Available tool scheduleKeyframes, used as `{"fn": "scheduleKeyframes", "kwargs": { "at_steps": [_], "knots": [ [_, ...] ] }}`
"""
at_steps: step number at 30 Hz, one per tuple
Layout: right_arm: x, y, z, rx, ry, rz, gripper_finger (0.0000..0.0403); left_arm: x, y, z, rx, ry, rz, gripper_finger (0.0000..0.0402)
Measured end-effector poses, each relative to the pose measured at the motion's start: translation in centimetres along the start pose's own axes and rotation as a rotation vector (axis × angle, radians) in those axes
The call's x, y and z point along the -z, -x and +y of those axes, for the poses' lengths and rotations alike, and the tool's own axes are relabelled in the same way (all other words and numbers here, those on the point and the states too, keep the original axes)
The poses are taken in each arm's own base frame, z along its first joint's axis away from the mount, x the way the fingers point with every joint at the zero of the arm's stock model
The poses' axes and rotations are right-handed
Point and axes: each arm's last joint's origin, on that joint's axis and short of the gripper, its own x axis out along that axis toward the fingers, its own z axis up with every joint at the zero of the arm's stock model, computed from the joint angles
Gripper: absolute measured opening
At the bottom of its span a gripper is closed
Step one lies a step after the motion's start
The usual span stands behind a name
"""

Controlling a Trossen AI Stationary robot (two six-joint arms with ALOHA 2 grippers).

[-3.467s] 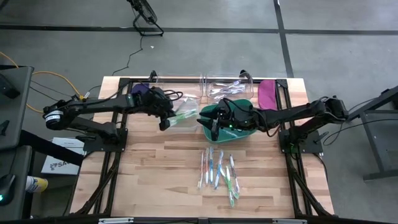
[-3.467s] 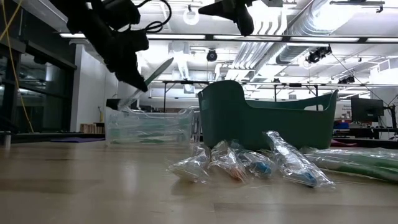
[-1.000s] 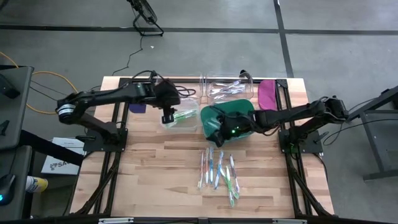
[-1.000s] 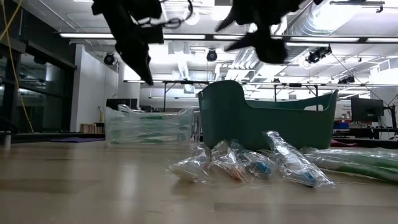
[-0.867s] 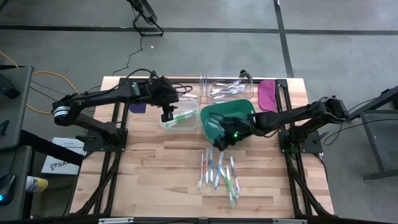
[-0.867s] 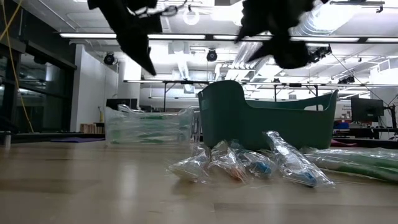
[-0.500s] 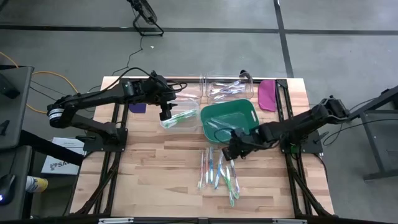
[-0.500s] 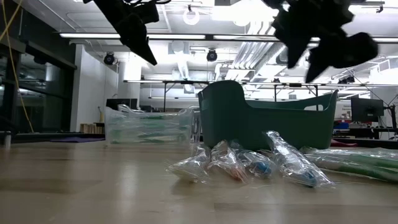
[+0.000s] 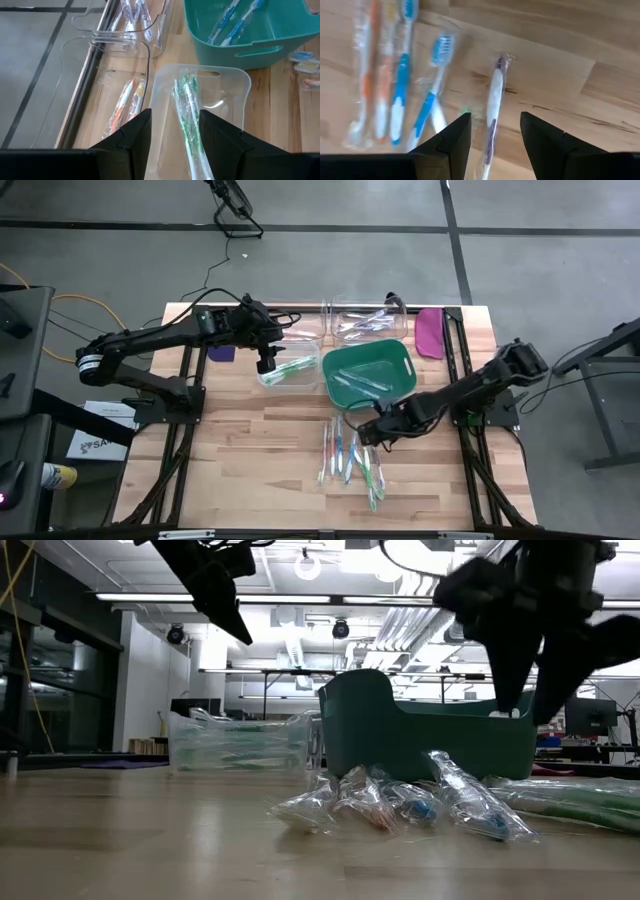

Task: Pick & Place Toothbrushes
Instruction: Put the purple toothbrush into the right transparent bin

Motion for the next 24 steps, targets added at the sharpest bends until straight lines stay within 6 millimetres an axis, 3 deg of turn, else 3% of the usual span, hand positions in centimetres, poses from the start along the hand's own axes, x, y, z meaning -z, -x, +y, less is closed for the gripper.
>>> {"fn": "scheduleKeyframes", "kwargs": {
  "at_steps": [9, 24],
  "knots": [
    [0.3, -3.2, 0.3, 0.084, 0.008, -0.003, 0.0165, 0.0, 0.0, 0.0, 0.000, 0.000, 0.000, 0.0158],
    [0.6, -6.4, 0.5, 0.134, 0.012, 0.000, 0.0164, 0.0, 0.0, 0.0, -0.001, 0.001, 0.000, 0.0158]
  ]
}}
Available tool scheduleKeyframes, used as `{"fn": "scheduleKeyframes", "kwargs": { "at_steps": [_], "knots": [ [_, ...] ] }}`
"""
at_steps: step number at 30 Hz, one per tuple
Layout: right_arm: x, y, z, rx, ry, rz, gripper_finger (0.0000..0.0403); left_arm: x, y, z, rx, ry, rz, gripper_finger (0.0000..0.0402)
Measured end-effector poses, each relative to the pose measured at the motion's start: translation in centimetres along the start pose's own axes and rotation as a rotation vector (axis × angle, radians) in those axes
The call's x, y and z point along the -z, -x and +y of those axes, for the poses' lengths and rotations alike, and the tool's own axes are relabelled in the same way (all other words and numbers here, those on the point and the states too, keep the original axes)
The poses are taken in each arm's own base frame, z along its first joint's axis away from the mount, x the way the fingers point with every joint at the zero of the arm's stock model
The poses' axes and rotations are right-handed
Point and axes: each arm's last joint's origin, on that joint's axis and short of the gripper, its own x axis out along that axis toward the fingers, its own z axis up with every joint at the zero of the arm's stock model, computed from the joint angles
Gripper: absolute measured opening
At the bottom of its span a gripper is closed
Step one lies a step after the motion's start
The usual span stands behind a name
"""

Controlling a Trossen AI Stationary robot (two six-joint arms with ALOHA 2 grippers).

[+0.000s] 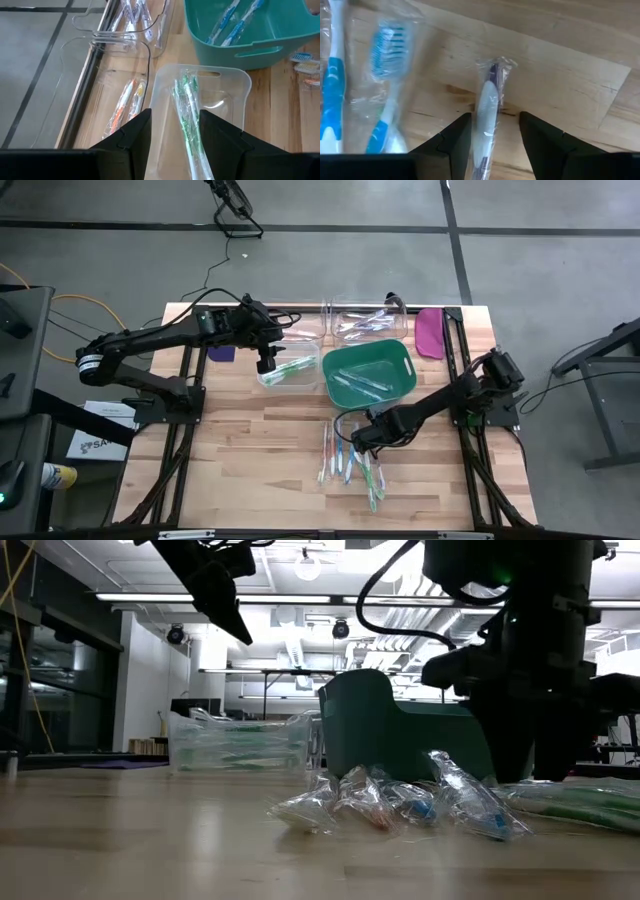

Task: Pick & Place Toothbrushes
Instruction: Put the purple toothbrush into the right transparent bin

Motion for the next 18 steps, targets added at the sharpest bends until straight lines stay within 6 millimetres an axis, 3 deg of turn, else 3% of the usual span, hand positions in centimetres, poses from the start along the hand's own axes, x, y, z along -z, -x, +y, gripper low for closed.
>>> {"fn": "scheduleKeyframes", "kwargs": {
  "at_steps": [5, 12, 18],
  "knots": [
    [0.0, -0.1, -0.1, 0.011, 0.008, 0.006, 0.0130, 0.0, 0.0, 0.0, 0.000, 0.000, 0.001, 0.0158],
    [0.0, -0.2, -0.3, 0.031, 0.049, 0.024, 0.0024, 0.0, 0.0, 0.0, 0.000, 0.000, 0.001, 0.0158],
    [0.0, 1.4, -0.6, 0.007, 0.075, 0.087, 0.0024, 0.0, 0.0, 0.0, 0.000, 0.000, 0.000, 0.0158]
  ]
}}
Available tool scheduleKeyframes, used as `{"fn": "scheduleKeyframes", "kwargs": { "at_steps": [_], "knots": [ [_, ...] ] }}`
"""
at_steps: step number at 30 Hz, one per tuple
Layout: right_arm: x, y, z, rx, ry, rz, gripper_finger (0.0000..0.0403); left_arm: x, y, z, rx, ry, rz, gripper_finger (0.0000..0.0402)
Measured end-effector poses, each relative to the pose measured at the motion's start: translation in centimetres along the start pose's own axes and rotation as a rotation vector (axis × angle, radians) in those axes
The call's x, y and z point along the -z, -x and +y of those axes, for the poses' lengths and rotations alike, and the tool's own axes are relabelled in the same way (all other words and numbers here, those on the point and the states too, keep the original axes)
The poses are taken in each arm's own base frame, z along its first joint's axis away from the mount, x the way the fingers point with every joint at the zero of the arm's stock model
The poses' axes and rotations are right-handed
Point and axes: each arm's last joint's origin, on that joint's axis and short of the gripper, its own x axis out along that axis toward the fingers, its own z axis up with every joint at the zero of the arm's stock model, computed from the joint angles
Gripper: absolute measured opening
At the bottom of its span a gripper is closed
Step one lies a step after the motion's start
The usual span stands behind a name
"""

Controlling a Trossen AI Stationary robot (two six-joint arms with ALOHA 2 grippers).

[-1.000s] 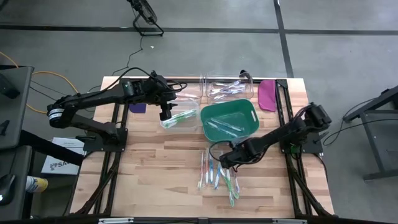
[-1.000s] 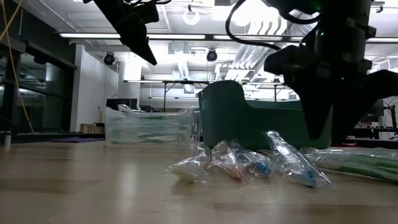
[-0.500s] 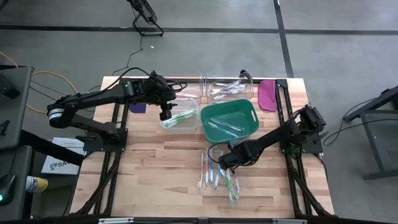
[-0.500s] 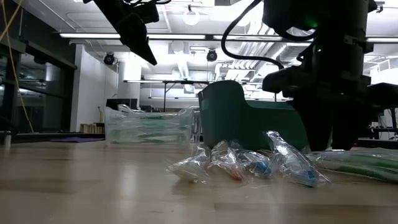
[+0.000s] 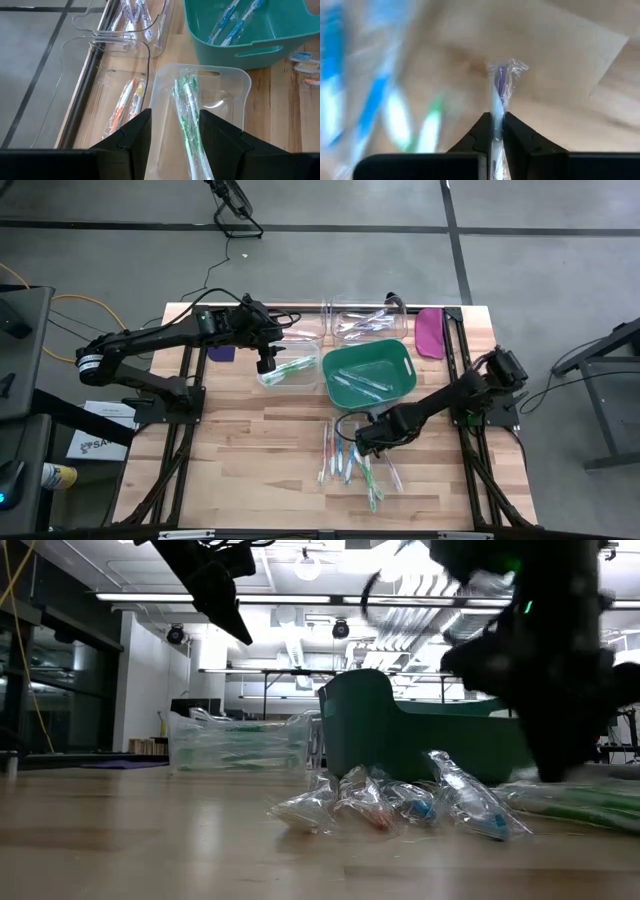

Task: Pick & Place Toothbrushes
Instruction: Put the purple toothbrush into the right transparent bin

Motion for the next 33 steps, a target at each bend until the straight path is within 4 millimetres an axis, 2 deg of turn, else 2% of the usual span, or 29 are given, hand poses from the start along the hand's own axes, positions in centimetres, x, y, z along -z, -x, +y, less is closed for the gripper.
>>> {"fn": "scheduleKeyframes", "kwargs": {
  "at_steps": [8, 14, 19, 25, 33],
  "knots": [
    [-0.1, 6.3, -0.9, -0.215, 0.066, -0.095, 0.0015, 0.0, 0.0, 0.0, 0.001, 0.000, 0.002, 0.0158],
    [-1.0, 11.5, -2.8, -0.379, 0.101, -0.352, 0.0015, 0.0, 0.0, 0.0, 0.009, 0.000, -0.001, 0.0158],
    [-2.5, 14.9, -4.4, -0.457, 0.161, -0.560, 0.0015, 0.0, 0.0, -0.1, 0.019, 0.001, -0.004, 0.0158],
    [-4.6, 17.5, -5.3, -0.497, 0.313, -0.750, 0.0015, 0.0, 0.0, -0.1, 0.020, 0.001, -0.001, 0.0158],
    [-7.5, 19.1, -5.2, -0.520, 0.546, -0.863, 0.0015, 0.1, 0.0, -0.1, 0.022, 0.000, 0.006, 0.0158]
  ]
}}
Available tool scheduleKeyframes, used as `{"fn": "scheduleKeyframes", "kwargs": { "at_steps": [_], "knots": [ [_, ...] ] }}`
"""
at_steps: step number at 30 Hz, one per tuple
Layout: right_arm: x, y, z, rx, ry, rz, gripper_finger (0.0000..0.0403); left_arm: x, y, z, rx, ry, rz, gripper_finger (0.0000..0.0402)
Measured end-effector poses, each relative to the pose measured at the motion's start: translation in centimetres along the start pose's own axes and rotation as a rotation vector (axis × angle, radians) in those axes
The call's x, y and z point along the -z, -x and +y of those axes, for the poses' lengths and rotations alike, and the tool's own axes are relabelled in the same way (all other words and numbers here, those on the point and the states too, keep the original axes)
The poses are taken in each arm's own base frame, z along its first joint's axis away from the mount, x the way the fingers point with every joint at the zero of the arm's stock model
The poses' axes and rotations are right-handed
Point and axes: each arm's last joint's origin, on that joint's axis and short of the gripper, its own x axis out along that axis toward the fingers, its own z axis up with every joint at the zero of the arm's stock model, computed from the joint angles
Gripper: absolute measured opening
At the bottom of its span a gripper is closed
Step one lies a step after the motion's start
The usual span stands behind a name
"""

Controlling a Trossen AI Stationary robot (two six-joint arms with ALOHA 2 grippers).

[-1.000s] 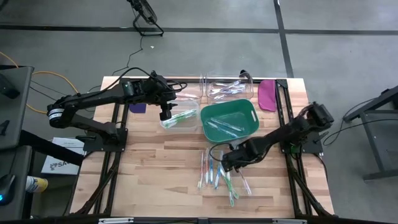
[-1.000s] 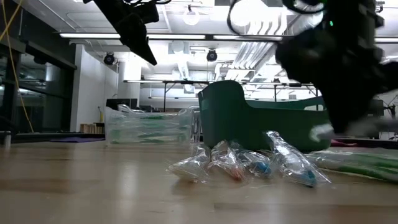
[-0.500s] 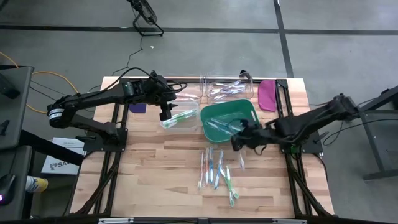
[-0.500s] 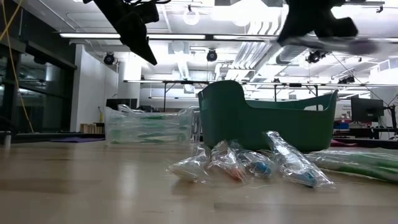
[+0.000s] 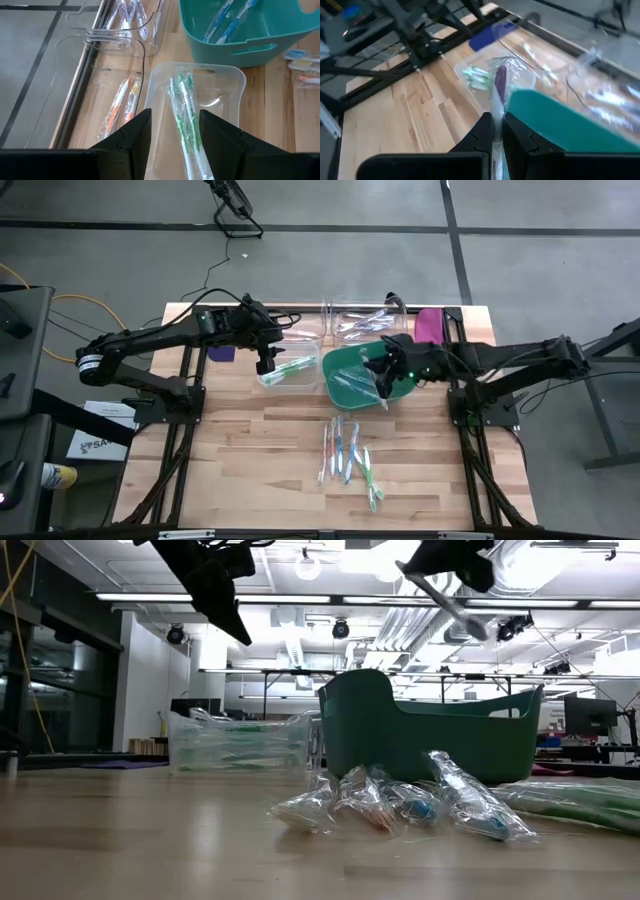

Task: Pick & Place Toothbrushes
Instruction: Put the purple toothbrush into the right transparent bin

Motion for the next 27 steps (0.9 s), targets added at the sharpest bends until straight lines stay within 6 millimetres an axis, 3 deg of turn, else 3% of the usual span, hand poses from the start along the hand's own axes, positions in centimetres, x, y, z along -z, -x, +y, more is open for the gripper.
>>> {"fn": "scheduleKeyframes", "kwargs": {
  "at_steps": [16, 27],
  "knots": [
    [-3.6, -1.3, -4.5, -0.008, 0.555, -0.083, 0.0022, 0.0, 0.0, 0.0, -0.001, 0.025, -0.003, 0.0158],
    [-6.1, -1.2, -9.8, 0.057, 0.558, -0.130, 0.0015, 0.0, 0.0, 0.0, -0.001, 0.063, -0.003, 0.0158]
  ]
}}
